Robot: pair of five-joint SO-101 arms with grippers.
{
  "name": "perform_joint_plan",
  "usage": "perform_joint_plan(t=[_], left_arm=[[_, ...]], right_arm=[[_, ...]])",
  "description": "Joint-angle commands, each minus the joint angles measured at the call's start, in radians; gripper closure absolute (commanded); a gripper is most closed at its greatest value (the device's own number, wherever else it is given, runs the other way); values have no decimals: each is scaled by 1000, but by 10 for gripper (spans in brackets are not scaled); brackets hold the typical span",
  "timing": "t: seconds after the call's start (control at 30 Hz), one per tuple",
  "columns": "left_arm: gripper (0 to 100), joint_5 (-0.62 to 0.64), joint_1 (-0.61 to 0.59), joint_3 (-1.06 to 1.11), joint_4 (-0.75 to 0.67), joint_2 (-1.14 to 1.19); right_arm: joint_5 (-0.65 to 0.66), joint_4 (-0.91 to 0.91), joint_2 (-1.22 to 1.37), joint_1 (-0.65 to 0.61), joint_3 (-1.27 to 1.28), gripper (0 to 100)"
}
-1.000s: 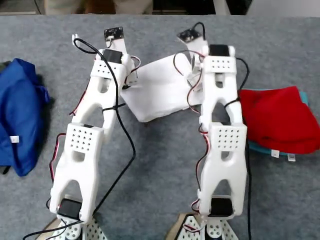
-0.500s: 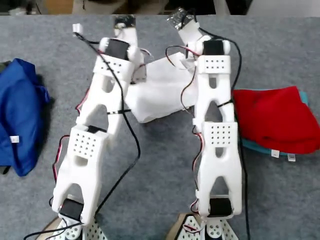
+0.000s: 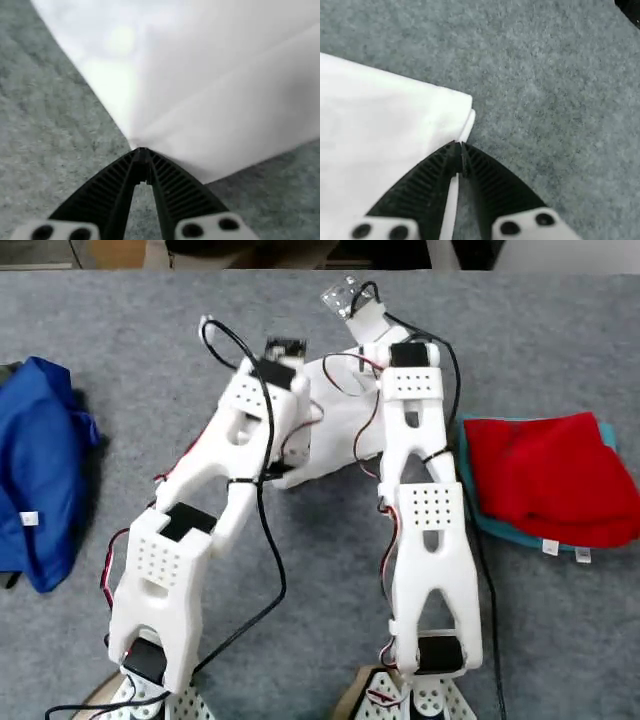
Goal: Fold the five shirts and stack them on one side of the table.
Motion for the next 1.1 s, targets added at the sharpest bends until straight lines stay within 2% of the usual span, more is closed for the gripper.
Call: perform_joint_plan(t=[0.0, 0.23, 0.47, 0.6, 0.77, 0.93, 1.07], left_arm=[[981, 35, 20, 190, -189, -68], [981, 37, -11, 236, -229, -68], [981, 31, -115, -3, -160, -177], [981, 31, -166, -141, -195, -211], [981, 35, -210, -153, -365, -90], [981, 37, -227, -227, -397, 84], [981, 38, -259, -334, -391, 194]], right_arm=[[11, -55, 4, -10, -28, 994], [11, -58, 2, -7, -48, 994], [6, 104, 2, -13, -326, 994], [5, 167, -84, -12, -289, 994], [2, 388, -189, -10, -321, 994], [-92, 652, -243, -21, -317, 994], [-207, 652, -259, 18, -222, 995]])
